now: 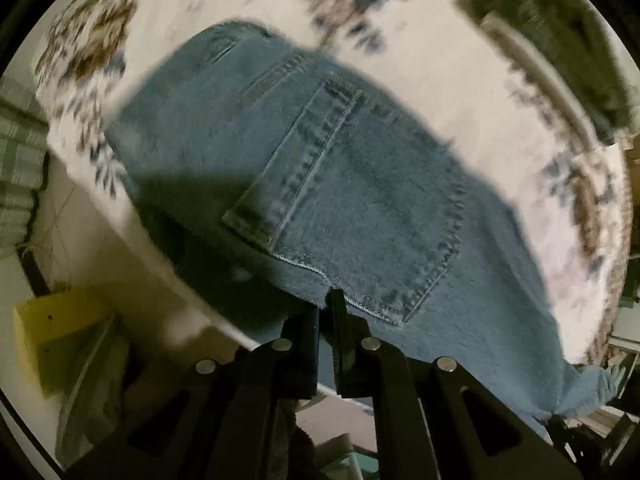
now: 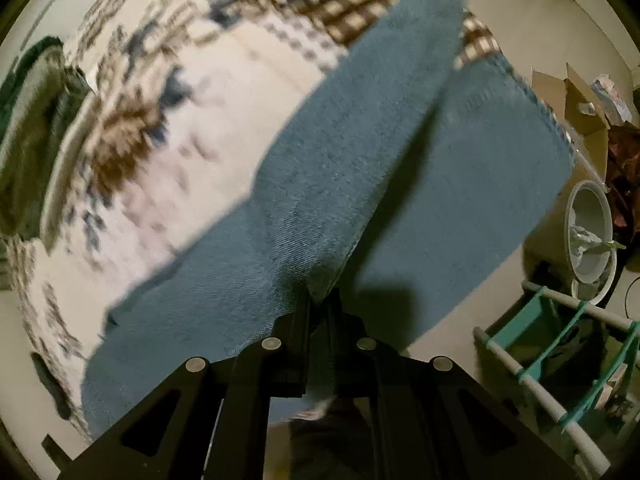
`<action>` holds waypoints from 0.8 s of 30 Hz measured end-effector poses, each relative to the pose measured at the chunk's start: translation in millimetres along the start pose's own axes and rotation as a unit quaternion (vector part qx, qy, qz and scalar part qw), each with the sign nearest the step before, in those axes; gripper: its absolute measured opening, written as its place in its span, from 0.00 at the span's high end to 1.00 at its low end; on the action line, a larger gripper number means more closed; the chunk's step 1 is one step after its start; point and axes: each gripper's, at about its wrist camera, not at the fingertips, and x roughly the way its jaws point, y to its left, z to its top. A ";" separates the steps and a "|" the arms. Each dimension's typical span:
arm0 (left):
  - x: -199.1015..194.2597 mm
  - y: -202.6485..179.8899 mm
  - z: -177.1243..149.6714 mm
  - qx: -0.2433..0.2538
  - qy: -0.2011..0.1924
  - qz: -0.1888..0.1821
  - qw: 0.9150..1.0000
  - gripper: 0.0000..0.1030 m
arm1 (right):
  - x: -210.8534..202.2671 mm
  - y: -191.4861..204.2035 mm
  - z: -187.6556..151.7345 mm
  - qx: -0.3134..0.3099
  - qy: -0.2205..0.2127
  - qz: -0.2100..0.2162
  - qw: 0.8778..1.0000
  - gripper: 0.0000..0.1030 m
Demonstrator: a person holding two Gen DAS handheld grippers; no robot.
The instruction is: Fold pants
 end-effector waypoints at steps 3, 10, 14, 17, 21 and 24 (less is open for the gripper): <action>27.6 6.5 -8.0 -0.002 0.016 0.010 1.000 0.97 | 21.5 -18.1 -11.0 -0.002 0.010 -0.011 1.000 0.93; 29.7 5.2 -10.5 0.010 0.012 0.004 1.000 0.92 | 58.6 -59.4 -14.4 0.000 0.077 0.007 0.997 0.69; 12.2 1.3 -17.0 0.018 0.002 0.008 1.000 0.82 | 25.7 -112.4 -1.1 0.036 0.039 0.052 0.997 0.48; 9.6 -9.5 -18.2 0.022 -0.003 0.006 1.000 0.60 | -1.9 -163.5 25.3 0.079 -0.019 0.064 0.995 0.42; 11.5 -34.9 -19.4 0.039 -0.005 0.002 0.999 0.53 | -9.6 -232.8 72.1 0.177 -0.051 0.086 0.979 0.42; 16.4 -68.3 -17.9 0.064 -0.003 0.004 0.998 0.53 | -2.1 -265.0 106.0 0.222 -0.058 0.105 0.968 0.42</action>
